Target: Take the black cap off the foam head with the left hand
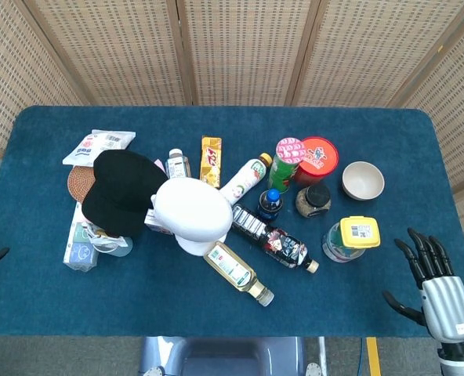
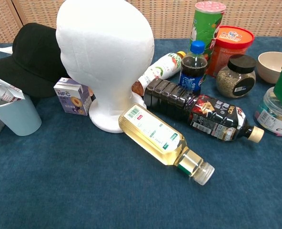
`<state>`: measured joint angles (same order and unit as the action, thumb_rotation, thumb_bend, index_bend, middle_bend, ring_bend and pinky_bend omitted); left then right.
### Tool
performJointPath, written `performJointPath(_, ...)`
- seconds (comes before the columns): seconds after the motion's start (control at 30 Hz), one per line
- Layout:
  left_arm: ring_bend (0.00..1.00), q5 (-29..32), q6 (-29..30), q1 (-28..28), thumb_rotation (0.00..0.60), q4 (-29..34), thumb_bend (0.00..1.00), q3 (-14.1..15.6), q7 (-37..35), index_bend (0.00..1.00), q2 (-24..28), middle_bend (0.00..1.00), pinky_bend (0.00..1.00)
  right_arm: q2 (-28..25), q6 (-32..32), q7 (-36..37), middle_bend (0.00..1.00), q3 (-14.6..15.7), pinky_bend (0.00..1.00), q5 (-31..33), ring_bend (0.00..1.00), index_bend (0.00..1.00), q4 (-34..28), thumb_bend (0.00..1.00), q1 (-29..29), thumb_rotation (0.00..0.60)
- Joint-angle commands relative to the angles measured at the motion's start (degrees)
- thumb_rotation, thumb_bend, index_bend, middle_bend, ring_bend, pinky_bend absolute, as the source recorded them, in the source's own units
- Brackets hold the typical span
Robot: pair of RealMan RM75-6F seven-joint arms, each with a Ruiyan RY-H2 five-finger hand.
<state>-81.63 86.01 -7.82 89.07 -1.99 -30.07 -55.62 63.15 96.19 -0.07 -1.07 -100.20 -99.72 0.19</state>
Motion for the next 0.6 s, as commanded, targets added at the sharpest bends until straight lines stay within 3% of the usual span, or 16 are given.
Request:
performJointPath(0.03,0.0,0.7,-2.3,0.8,0.6,1.3,0.01,1.4,0.3,0.0,1.1,0.0,0.05,0.4,0.7,-1.3,0.0,-0.7,0.0,0.6,0.01,0.09,0.4,0.22,-0.2,0.6)
performJointPath(0.2,0.0,4.4,-2.6,1.8,0.6,5.7,0.04,1.3,13.0,0.0,2.2,0.0,0.04,0.9,1.5,-6.1,0.0,-2.0,0.0,1.8,0.01,0.12,0.9,0.22,-0.6,0.6)
performJointPath(0.33,0.0,5.4,2.6,3.0,0.6,7.0,0.06,-0.3,24.8,0.0,-1.0,0.0,0.04,1.7,1.7,-7.8,0.0,-2.5,0.0,2.0,0.01,0.12,1.2,0.22,-0.6,0.6)
performJointPath(0.6,0.0,3.2,3.8,3.4,0.6,6.9,0.06,-0.4,27.5,0.0,-2.6,0.0,0.03,2.0,0.7,-8.9,0.0,-2.5,0.0,2.4,0.01,0.13,1.7,0.22,-0.3,0.6)
